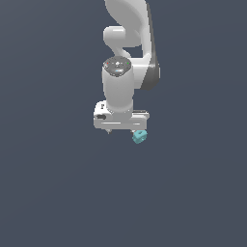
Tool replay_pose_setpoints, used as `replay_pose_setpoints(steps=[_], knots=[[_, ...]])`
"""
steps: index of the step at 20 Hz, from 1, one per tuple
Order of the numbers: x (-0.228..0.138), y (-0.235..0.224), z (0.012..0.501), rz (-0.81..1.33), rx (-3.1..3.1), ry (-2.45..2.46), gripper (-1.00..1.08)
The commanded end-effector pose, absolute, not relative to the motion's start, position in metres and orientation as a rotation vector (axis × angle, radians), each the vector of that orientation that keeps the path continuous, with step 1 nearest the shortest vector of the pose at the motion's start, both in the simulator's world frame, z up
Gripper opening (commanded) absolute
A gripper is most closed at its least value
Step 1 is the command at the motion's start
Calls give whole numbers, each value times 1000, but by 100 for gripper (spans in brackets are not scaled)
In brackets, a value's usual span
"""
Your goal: Pick up the object and move it to a goal position.
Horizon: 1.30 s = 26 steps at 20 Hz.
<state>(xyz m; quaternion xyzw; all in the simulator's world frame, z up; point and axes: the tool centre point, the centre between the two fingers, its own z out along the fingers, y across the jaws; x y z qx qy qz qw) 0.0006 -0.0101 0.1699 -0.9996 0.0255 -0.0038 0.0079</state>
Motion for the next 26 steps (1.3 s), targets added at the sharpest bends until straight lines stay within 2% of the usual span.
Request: replay_pose_setpoints(steps=[1, 26], knots=[[1, -10, 170, -12, -3125, 80, 100], [-6, 7, 158, 16, -3094, 284, 100]])
